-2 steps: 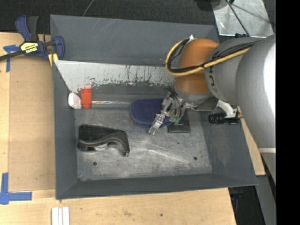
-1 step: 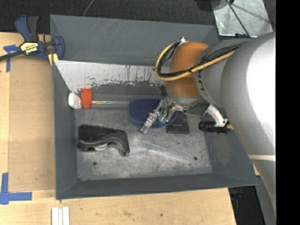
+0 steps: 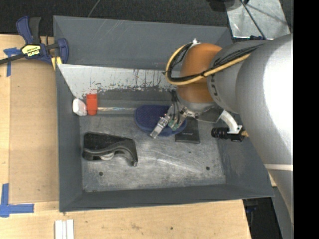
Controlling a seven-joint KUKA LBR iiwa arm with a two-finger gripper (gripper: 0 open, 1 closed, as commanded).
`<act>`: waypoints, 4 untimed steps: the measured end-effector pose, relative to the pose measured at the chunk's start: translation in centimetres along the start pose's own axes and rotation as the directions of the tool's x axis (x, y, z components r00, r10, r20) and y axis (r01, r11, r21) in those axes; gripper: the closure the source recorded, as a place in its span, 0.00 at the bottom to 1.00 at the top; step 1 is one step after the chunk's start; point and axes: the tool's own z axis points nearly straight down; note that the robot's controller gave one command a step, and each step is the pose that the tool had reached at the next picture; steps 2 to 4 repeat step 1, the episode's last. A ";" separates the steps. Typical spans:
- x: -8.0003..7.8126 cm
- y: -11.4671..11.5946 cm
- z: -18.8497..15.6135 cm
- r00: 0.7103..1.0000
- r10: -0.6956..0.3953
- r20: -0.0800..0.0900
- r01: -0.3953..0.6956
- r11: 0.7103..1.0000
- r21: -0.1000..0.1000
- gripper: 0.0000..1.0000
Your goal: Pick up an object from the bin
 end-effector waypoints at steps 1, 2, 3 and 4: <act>-0.5 0.0 -11.2 1.000 -0.001 -0.013 0.001 1.000 -0.011 1.00; -0.5 0.0 -11.2 1.000 -0.001 -0.013 0.001 1.000 -0.011 1.00; -0.5 0.0 -11.2 1.000 -0.001 -0.013 0.001 1.000 -0.011 1.00; -0.5 0.0 -11.2 1.000 -0.001 -0.013 0.001 1.000 -0.011 1.00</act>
Offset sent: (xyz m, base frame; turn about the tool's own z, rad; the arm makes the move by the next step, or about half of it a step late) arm 0.0000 0.0001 0.1070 0.0000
